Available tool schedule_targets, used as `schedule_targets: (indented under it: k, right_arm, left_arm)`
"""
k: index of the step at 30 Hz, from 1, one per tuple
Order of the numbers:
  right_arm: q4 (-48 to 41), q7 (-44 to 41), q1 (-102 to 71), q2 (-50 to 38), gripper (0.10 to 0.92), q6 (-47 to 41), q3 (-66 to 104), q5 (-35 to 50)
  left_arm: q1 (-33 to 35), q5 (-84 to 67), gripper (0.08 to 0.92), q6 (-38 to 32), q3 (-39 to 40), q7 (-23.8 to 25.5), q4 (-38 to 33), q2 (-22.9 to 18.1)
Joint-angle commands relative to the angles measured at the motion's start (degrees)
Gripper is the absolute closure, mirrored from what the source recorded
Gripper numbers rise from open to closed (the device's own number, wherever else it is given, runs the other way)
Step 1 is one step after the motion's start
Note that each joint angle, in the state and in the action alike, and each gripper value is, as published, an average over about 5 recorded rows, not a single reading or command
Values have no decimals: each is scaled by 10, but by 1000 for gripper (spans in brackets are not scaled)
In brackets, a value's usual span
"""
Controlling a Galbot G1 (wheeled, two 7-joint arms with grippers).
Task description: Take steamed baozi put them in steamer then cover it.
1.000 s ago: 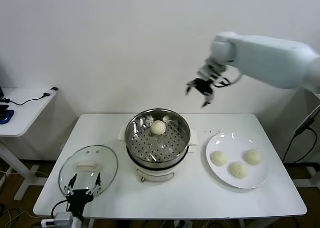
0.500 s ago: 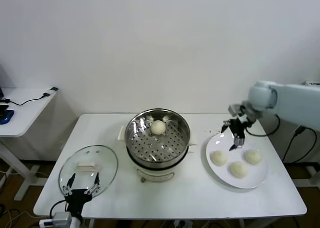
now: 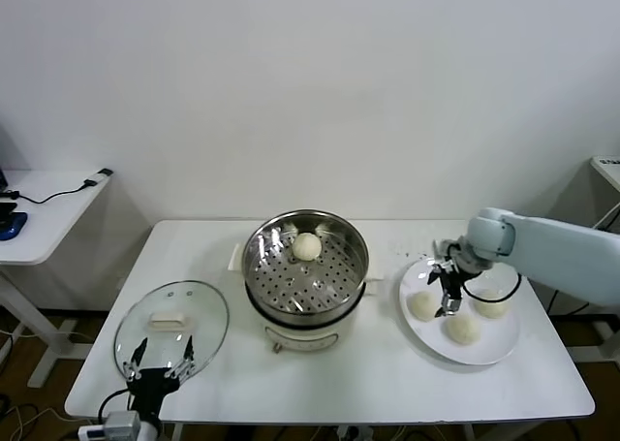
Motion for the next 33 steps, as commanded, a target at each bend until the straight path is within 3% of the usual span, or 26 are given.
schedule_targets:
  k: [1, 11, 18, 27, 33]
  right_arm:
    - [-46, 16, -71, 26, 207, -20, 59, -21]
    - [-17, -12, -12, 11, 374, -8, 36, 0]
    - [2, -55, 125, -6, 422, 18, -24, 30]
    - [31, -148, 461, 80, 423, 42, -192, 243]
    - [99, -95, 489, 163, 423, -16, -131, 374]
  left_arm:
    - [1, 0, 177, -2, 0, 0, 2, 2]
    - [5, 1, 177, -1, 1, -1, -5, 1]
    - [10, 1, 177, -1, 3, -2, -11, 1]
    - [9, 1, 177, -1, 5, -2, -20, 1]
    - [4, 1, 177, -3, 9, -2, -17, 1]
